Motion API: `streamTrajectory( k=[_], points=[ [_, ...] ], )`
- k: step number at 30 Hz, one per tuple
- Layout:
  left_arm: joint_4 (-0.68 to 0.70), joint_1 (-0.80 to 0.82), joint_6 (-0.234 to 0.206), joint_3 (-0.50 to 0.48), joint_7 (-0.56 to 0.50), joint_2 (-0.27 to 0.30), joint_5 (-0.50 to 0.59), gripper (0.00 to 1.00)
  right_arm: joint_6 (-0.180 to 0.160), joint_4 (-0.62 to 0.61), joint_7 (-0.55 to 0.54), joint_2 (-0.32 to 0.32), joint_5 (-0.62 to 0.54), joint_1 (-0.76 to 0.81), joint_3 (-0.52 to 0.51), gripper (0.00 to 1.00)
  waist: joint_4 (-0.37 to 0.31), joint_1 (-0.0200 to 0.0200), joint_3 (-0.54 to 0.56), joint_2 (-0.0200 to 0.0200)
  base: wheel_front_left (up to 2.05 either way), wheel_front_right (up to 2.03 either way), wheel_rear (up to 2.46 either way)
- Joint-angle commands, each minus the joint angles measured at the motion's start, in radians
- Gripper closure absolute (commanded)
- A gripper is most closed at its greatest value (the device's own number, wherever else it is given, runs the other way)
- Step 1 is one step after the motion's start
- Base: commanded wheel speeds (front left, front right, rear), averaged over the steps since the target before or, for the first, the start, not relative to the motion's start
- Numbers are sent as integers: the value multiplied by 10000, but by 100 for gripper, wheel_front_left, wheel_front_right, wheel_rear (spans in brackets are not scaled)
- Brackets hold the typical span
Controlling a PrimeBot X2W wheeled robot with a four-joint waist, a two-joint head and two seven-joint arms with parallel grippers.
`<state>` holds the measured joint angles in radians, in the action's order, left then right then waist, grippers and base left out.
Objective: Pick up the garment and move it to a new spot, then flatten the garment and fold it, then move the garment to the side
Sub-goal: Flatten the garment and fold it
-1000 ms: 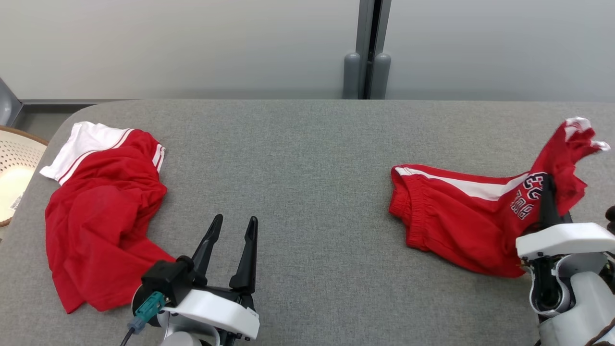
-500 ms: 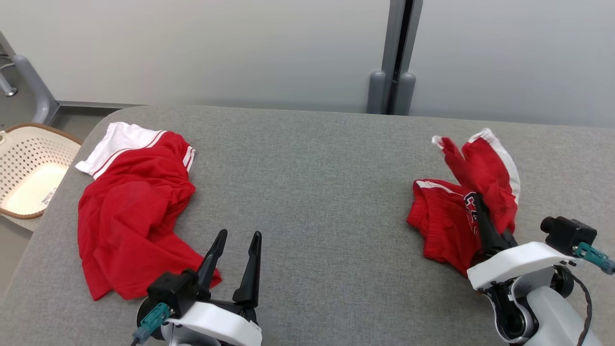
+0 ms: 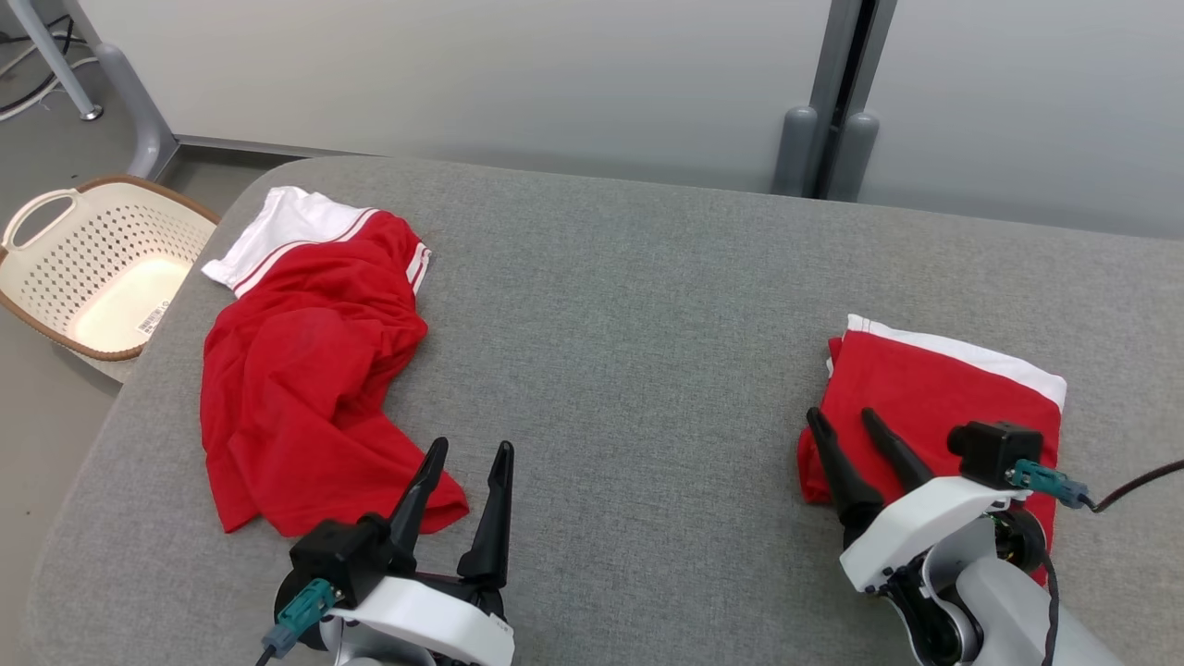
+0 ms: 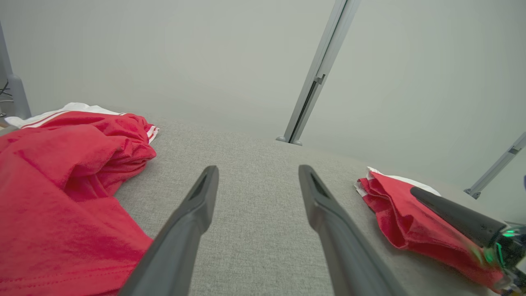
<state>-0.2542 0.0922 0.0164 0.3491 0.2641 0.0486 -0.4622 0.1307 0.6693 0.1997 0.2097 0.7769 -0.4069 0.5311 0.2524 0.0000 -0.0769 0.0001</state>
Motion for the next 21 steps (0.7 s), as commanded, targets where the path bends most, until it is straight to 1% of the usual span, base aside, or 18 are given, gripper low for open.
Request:
streamTrajectory(
  k=[1, 5, 9, 14, 17, 21],
  points=[
    [44, 176, -53, -13, 3, 36, -47, 0, 0, 51, -63, 103, 83, -9, 37, 0, 64, 0, -31, -1, 0, 0, 0],
    [65, 176, -71, -69, 3, 36, -51, 0, 0, 683, -747, 84, 442, -54, 544, 0, 169, 0, -34, -1, 0, 0, 0],
    [101, 200, -104, -65, 3, 36, -99, 0, 0, 866, -1130, 24, 643, -185, 978, 0, 111, 0, -57, -1, 0, 0, 0],
    [137, 218, -151, -130, 3, 38, -88, 0, 0, 673, -485, 203, 610, -430, 1232, 0, -259, 0, -37, -1, 0, 0, 0],
    [181, 278, -113, -245, 3, 35, -7, 0, 0, 360, 240, 556, 113, -648, 1400, 0, -563, 0, -3, -1, 0, 0, 0],
    [293, 406, -82, -434, 3, 35, 90, 0, 0, 34, 648, 1012, -773, -689, 642, 0, -1031, 0, 25, -1, 0, 0, 0]
  ],
)
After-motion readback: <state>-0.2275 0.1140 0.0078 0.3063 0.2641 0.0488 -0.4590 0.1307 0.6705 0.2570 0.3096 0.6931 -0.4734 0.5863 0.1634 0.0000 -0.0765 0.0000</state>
